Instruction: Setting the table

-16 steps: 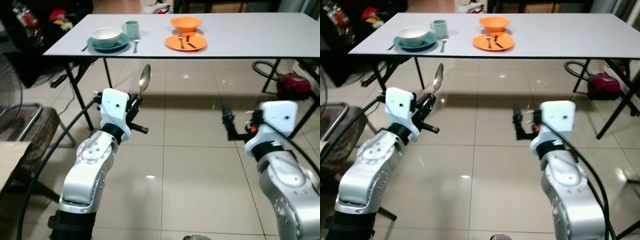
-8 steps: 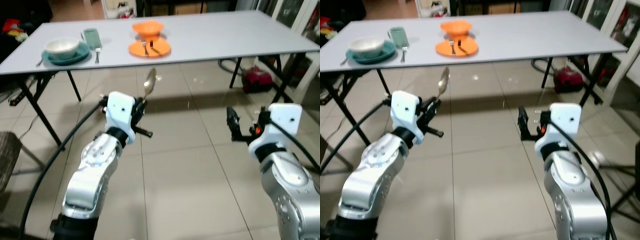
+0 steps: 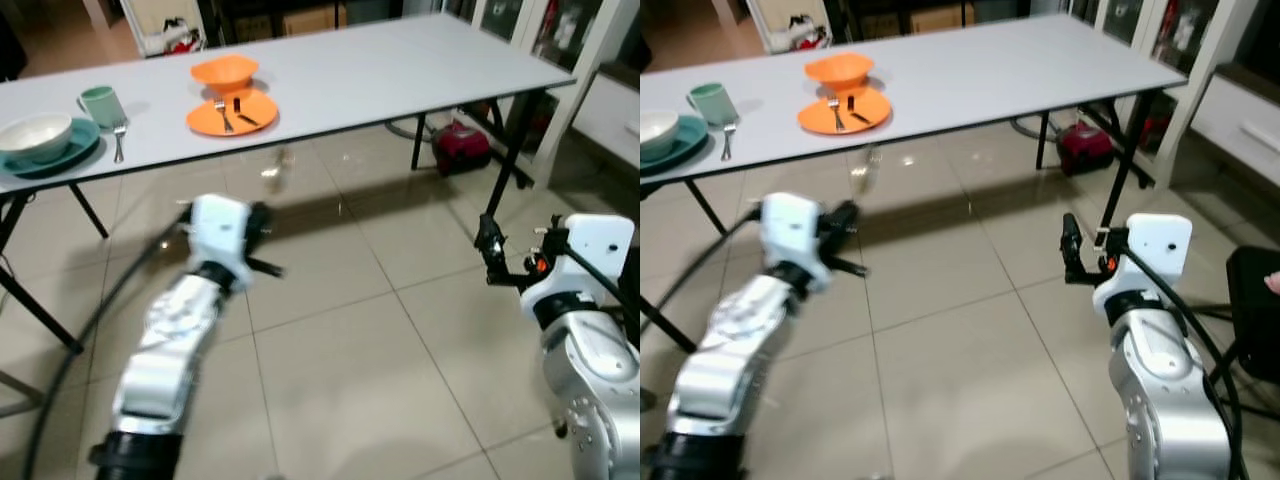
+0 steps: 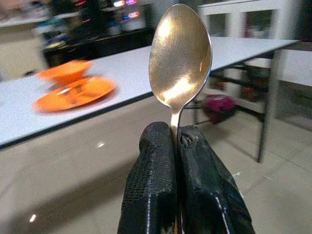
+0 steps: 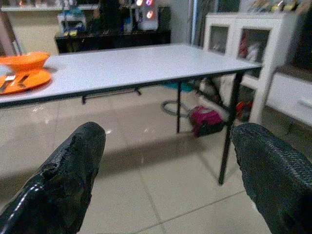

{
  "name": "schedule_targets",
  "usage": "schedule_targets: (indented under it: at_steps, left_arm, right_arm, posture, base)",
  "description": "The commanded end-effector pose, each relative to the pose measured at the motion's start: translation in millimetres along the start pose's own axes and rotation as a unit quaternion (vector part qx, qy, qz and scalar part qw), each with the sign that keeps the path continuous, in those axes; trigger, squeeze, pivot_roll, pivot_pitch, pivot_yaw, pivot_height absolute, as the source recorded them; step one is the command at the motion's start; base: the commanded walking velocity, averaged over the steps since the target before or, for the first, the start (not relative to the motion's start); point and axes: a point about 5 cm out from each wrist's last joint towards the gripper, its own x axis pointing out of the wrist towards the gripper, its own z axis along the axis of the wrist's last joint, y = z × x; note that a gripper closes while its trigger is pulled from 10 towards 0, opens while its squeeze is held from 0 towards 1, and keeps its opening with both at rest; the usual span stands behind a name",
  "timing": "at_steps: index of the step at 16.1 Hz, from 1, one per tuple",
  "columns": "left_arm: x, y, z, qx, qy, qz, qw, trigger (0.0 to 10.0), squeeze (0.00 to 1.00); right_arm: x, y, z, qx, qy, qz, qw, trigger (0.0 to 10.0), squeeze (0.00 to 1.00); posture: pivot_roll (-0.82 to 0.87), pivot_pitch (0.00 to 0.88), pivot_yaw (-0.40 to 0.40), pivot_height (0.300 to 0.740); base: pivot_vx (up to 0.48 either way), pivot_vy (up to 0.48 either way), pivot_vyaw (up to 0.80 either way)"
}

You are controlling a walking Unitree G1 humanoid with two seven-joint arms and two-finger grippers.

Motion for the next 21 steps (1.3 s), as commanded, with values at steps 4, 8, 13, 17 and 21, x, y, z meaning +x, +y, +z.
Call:
schedule_targets:
  at_steps: [4, 8, 13, 17, 21]
  left_arm:
    - [-14.7, 13.0, -25.1, 0.027, 0.015, 0.009, 0.999, 10.0, 0.00]
    - [-8.9, 5.9, -21.4, 0.034, 0.000, -0.008, 0.999, 10.0, 0.00]
    - [-4.6, 4.2, -25.2, 0.032, 0.000, -0.020, 0.999, 10.0, 0.00]
    - [-7.8, 2.3, -26.3, 0.021, 0.002, -0.023, 1.000, 10.0, 0.00]
    - [-1.9, -2.6, -27.0, 0.007, 0.003, -0.027, 1.000, 10.0, 0.00]
  right_arm:
    - [-3.8, -3.4, -20.4, -0.033, -0.001, 0.005, 0.999, 10.0, 0.00]
    - [-5.7, -5.7, -27.3, 0.005, 0.002, 0.012, 1.000, 10.0, 0.00]
    - [-12.4, -9.6, -31.4, 0.009, 0.003, -0.009, 1.000, 10.0, 0.00]
    - [-6.9, -10.2, -31.4, -0.001, -0.001, -0.004, 1.000, 10.0, 0.00]
    - [-10.3, -11.8, -29.6, 0.000, -0.003, -0.003, 1.000, 10.0, 0.00]
  posture:
    - [-0.02, 0.000, 0.074, 0.740]
    - [-0.01, 0.000, 0.070, 0.740]
    - [-0.04, 0.000, 0.098, 0.740]
    - [-0.05, 0.000, 0.104, 0.740]
    - [-0.04, 0.000, 0.098, 0.740]
  base:
    - [0.264, 0.000, 0.00]
    - [0.298, 0.000, 0.00]
    - [0.353, 0.000, 0.00]
    - [0.360, 0.000, 0.00]
    - [0.353, 0.000, 0.00]
